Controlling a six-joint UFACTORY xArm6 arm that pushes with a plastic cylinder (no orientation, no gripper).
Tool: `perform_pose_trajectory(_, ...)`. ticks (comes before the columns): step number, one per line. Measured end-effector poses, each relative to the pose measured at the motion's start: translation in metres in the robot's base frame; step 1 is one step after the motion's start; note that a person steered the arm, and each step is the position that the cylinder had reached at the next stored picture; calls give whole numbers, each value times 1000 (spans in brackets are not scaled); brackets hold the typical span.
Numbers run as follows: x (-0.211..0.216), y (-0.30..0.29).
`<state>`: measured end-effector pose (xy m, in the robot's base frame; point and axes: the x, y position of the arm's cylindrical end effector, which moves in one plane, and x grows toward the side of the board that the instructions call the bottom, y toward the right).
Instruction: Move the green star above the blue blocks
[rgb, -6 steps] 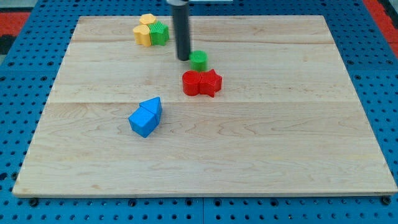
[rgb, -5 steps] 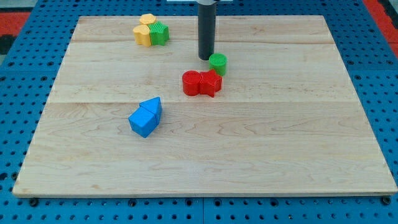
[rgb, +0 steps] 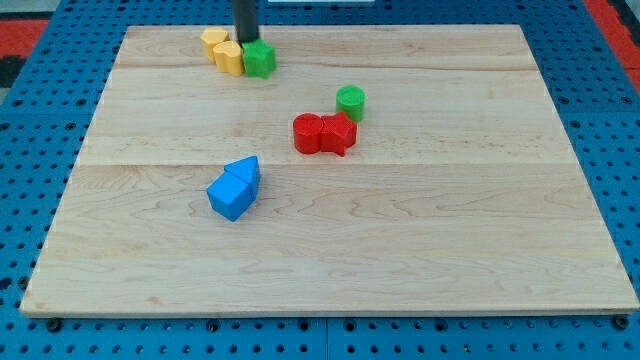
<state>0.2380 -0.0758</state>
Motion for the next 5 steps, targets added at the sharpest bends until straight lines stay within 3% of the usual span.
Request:
perform_pose_trajectory(1, 23, 27)
perform_pose_trajectory(2, 49, -10)
perform_pose_trajectory(3, 54, -3)
perform_pose_trajectory(4, 37, -59)
perform_pose_trajectory(5, 74, -65)
